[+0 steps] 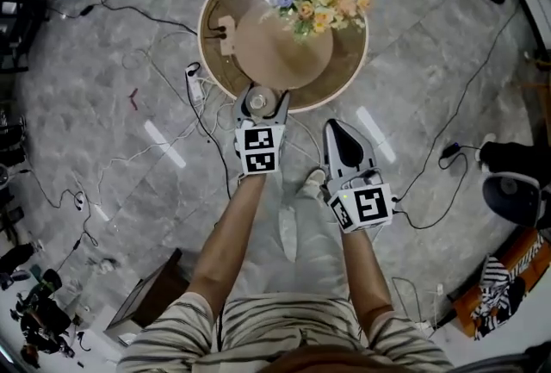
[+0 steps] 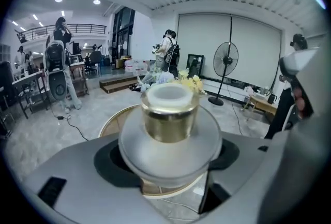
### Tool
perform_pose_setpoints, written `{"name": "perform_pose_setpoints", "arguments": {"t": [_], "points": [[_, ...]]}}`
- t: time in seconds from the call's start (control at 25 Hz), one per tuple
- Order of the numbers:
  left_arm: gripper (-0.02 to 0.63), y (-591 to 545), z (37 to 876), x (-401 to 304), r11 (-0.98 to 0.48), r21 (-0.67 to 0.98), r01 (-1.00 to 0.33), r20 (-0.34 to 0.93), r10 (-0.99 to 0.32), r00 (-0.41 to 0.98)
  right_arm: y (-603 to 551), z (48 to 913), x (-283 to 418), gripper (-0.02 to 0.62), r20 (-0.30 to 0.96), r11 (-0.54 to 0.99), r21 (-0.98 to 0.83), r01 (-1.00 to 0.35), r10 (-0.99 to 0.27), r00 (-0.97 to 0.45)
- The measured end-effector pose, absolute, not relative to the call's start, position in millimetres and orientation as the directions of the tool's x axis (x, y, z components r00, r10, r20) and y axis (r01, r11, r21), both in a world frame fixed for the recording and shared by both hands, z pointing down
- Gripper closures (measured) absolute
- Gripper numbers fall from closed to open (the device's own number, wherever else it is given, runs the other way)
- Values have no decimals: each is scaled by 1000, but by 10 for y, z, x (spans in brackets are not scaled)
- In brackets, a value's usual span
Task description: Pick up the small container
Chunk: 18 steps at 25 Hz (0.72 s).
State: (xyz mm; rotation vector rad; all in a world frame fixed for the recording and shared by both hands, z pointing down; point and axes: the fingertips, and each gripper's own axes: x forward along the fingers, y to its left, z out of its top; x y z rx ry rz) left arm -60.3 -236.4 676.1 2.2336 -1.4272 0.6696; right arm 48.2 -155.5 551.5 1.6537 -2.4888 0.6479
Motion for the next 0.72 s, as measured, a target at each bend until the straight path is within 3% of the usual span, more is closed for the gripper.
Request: {"name": "perform_pose_setpoints", "arguments": {"t": [0.72], "points": [[278, -1848, 4602, -412, -457, 67, -887, 468, -771, 432, -1388, 4005, 534, 584, 200, 404, -255, -879, -867, -456]]}}
